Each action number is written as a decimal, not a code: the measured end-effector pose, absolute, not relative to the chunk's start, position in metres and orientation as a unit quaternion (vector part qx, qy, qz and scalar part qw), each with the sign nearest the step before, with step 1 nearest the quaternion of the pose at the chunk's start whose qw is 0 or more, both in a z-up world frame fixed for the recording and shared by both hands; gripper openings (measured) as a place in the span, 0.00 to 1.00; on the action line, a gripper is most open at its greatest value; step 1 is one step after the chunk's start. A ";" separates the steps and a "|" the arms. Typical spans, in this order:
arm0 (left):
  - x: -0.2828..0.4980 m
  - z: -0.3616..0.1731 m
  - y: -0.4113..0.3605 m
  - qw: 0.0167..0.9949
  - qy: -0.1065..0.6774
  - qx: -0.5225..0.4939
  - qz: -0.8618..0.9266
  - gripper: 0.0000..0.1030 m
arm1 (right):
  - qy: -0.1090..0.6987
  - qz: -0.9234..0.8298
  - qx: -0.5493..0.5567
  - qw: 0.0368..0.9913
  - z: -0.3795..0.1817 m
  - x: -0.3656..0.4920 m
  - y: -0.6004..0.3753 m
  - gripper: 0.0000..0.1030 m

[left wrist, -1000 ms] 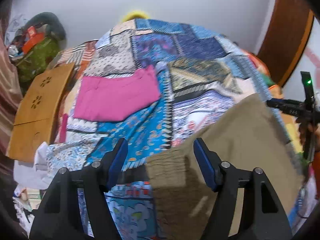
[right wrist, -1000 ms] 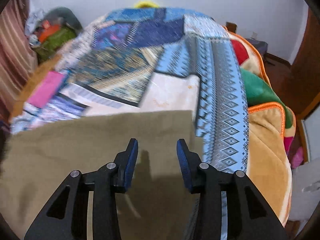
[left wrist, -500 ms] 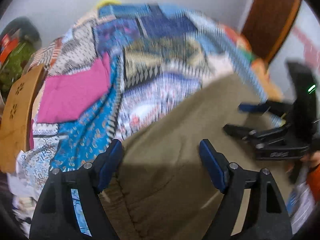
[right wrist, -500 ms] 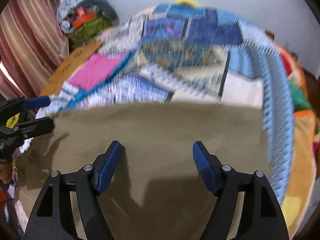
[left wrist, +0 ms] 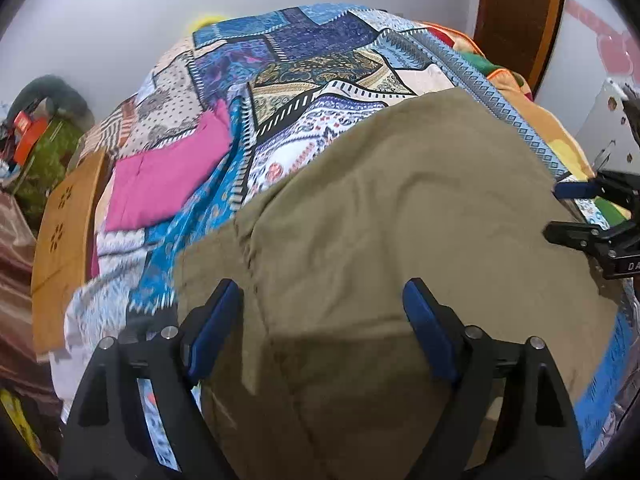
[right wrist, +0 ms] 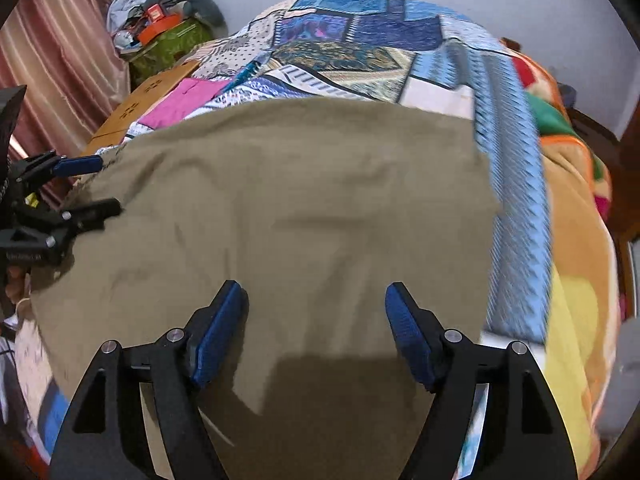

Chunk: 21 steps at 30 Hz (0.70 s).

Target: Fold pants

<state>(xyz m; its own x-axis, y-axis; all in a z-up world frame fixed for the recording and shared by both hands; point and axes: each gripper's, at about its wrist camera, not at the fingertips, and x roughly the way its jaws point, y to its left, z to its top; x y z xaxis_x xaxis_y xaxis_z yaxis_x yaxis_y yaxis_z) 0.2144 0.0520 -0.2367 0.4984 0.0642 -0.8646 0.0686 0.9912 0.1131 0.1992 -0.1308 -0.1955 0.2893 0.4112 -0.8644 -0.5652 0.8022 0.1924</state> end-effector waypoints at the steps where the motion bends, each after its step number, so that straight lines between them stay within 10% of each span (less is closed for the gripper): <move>1: 0.206 -0.236 0.054 0.864 0.499 0.065 0.002 0.86 | 0.512 0.300 -0.071 0.802 -0.195 0.193 -0.137 0.68; 21: 0.105 -0.196 0.105 0.885 0.453 -0.009 0.106 0.92 | 0.492 0.235 -0.033 0.837 -0.168 0.121 -0.193 0.69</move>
